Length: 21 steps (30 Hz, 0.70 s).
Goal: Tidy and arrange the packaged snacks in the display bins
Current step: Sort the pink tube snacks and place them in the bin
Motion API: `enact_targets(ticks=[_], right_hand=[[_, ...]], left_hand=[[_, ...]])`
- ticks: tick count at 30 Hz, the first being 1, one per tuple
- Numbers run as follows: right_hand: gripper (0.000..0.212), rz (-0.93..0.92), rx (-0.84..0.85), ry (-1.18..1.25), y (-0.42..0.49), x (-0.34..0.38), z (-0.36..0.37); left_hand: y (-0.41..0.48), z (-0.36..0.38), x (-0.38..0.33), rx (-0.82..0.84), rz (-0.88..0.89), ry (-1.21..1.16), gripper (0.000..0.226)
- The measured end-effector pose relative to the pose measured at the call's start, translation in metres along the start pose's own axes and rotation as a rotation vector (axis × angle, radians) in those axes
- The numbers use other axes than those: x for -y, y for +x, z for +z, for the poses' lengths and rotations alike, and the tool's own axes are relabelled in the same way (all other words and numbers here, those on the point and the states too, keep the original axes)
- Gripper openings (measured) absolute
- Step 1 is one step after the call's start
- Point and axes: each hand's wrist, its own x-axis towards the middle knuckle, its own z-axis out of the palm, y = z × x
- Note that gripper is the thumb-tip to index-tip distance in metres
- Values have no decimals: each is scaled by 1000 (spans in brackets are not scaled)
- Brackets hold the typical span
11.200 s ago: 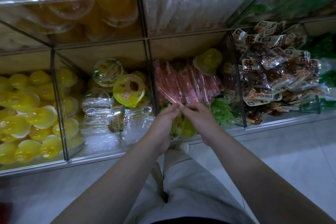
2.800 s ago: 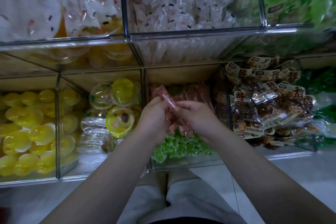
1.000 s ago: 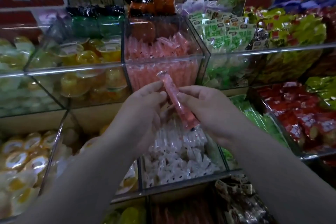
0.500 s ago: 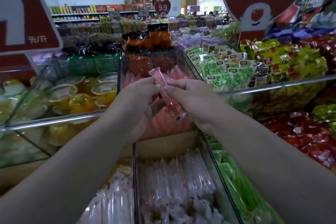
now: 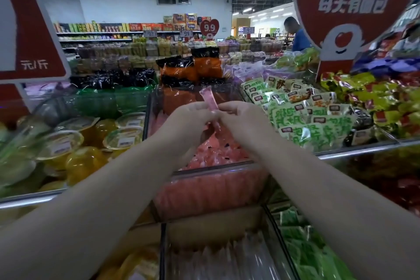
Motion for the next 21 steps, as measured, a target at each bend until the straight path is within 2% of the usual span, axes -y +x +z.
enact_targets(ticks=[3, 6, 10, 15, 19, 21], right_hand=[[18, -11, -40, -64, 15, -16, 4], [16, 69, -103, 21, 27, -32, 4], [31, 132, -170, 36, 40, -42, 7], [27, 188, -41, 25, 44, -47, 6], [56, 172, 28, 17, 47, -56, 7], [61, 165, 10, -77, 48, -59, 8]], left_hand=[[11, 2, 8, 52, -31, 3, 22], [28, 6, 23, 83, -47, -1, 29], [40, 12, 37, 126, -43, -28, 34], [48, 10, 42, 228, -39, -22, 37], [51, 11, 48, 268, -48, 72, 41], [48, 12, 48, 298, -88, 126, 40]])
